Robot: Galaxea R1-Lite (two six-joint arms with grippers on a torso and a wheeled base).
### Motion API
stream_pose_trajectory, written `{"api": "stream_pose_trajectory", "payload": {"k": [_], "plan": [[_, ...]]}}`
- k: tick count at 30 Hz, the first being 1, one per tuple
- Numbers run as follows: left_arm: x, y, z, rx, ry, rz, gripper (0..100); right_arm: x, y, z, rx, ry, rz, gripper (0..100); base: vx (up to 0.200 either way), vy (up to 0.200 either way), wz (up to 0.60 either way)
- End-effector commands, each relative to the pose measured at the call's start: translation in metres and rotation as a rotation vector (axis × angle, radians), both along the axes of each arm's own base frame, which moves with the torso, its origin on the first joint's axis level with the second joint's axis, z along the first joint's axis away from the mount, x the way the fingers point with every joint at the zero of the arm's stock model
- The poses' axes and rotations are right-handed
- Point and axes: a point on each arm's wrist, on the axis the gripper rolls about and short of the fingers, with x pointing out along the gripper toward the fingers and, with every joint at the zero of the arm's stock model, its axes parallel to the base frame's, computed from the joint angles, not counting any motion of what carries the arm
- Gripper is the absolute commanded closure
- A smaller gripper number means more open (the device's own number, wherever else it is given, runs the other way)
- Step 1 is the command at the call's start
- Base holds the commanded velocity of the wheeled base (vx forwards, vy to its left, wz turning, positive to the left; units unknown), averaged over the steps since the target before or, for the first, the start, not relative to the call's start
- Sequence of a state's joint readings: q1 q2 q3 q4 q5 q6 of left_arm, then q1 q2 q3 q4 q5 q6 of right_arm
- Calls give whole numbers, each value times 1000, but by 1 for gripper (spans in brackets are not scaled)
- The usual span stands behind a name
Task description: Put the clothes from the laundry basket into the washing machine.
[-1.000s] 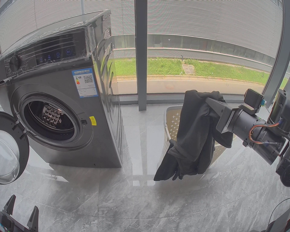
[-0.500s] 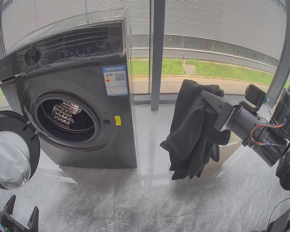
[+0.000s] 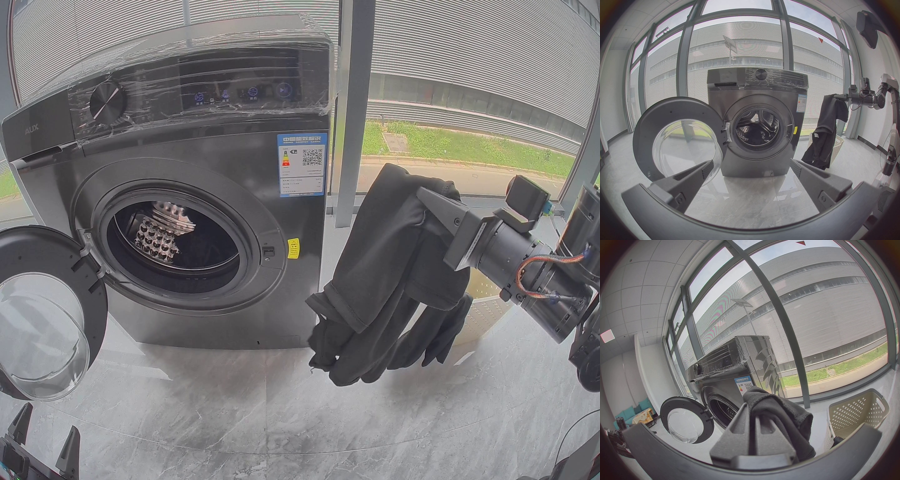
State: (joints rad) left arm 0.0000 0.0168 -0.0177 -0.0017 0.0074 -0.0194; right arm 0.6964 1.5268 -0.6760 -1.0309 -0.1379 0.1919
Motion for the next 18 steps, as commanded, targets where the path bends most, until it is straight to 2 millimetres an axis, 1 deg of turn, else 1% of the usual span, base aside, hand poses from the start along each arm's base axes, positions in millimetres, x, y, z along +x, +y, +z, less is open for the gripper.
{"api": "stream_pose_trajectory", "payload": {"k": [1,8,15,18], "plan": [[0,0,-5,-1,1,0,0,2,-2,-1,-3,4,-9,100,-200,0,0],[0,0,-5,-7,1,5,0,2,-1,-5,-13,16,-9,100,-200,0,0],[0,0,-5,-5,-1,5,0,2,-2,-9,-21,25,-9,100,0,0,0],[0,0,-5,-5,-1,5,0,1,-2,-8,-20,24,-9,100,0,200,0]]}}
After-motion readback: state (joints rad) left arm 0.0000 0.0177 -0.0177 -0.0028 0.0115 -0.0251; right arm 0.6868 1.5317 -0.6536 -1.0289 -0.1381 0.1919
